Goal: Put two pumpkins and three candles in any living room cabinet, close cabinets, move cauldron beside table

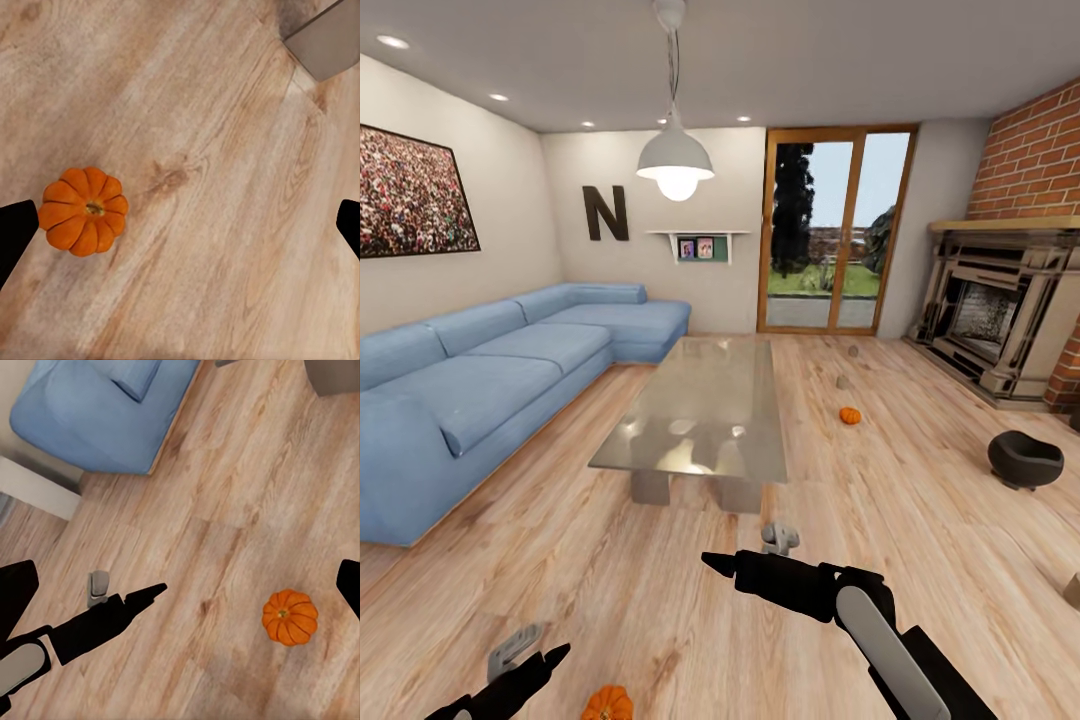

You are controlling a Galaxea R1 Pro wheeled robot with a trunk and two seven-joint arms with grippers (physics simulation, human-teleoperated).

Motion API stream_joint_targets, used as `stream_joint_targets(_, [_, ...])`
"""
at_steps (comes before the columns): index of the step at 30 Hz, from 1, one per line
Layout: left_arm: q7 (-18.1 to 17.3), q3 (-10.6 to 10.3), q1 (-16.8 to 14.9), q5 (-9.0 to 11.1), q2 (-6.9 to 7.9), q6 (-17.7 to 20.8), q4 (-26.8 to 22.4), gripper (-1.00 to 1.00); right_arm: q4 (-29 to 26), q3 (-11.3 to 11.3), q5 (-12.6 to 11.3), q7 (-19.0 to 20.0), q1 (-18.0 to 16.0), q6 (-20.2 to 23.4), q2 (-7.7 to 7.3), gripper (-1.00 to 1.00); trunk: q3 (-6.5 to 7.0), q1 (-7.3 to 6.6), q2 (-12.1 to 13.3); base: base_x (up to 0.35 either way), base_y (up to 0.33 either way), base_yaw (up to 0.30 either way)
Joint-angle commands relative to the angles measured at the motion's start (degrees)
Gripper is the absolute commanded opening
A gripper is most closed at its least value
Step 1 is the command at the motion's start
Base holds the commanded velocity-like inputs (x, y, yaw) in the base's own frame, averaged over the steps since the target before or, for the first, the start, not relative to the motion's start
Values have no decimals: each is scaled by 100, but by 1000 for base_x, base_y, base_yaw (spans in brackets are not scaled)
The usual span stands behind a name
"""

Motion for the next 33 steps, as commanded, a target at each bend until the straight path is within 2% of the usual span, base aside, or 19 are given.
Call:
stream_joint_targets(1, [-23,29,-2,48,-2,58,-3,100,-7,9,-63,-60,-6,5,-4,100,-24,22,-44,0,0,0])
stream_joint_targets(33, [-31,29,-2,40,5,52,-3,100,66,2,-64,-60,-6,-4,-23,100,-599,725,-1328,0,0,0])
